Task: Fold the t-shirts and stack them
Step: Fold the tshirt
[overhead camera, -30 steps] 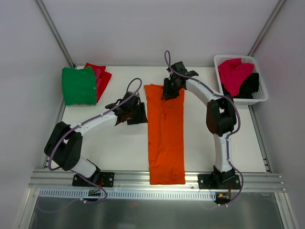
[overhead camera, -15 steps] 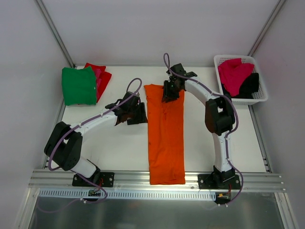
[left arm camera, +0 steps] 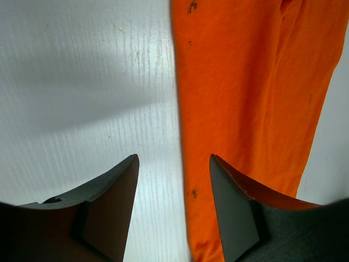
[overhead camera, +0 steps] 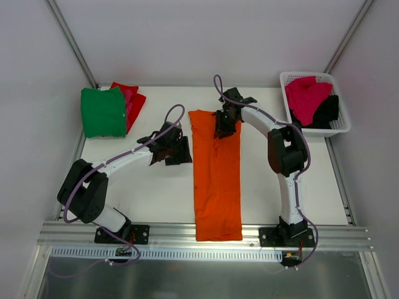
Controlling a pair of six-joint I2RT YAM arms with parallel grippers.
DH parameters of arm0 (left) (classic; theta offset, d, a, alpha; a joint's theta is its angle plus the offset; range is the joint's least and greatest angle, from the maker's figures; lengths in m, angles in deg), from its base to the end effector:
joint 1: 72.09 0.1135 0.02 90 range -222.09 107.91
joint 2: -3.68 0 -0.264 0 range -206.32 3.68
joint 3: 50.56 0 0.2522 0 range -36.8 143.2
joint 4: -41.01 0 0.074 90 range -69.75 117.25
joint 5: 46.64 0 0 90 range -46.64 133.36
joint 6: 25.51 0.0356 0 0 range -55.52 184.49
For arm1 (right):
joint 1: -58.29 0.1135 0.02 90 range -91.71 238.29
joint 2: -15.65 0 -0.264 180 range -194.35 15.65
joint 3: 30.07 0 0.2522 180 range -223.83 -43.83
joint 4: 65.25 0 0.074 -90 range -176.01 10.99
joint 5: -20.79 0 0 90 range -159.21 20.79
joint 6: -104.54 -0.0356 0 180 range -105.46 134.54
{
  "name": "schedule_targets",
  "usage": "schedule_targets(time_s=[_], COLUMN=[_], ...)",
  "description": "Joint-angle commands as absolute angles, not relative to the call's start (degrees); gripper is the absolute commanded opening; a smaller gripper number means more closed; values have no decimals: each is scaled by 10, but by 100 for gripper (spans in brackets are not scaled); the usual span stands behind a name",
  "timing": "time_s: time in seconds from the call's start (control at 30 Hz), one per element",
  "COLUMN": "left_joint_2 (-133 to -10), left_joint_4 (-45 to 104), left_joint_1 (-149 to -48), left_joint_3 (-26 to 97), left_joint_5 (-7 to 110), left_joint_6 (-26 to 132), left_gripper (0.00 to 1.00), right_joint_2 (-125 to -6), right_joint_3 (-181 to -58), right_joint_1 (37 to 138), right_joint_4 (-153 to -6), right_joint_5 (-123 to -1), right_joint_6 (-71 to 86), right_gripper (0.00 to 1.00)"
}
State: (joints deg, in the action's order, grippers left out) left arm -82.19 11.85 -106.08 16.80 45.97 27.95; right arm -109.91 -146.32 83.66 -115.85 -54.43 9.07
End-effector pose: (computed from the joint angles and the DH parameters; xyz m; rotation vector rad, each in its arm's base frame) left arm 0.2594 -0.1768 0.2158 -0.0335 2.4965 -0.6045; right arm 0.4269 0.2125 0.1937 -0.5500 2.5996 0.5218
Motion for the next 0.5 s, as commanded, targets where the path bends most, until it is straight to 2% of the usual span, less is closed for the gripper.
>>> schedule_targets(time_s=[0.0,0.47], left_joint_2=[-796,-803], left_joint_4=[124,126], left_joint_1=[-1055,-1052], left_joint_3=[165,165], left_joint_5=[466,467], left_joint_6=[279,279], left_gripper=[55,55], right_joint_2=[-1105,-1141], right_joint_3=[-1464,-1519], right_joint_1=[835,835], right_joint_4=[-1166,-1162], right_joint_5=[-548,-511], right_joint_6=[97,92], right_gripper=[31,31])
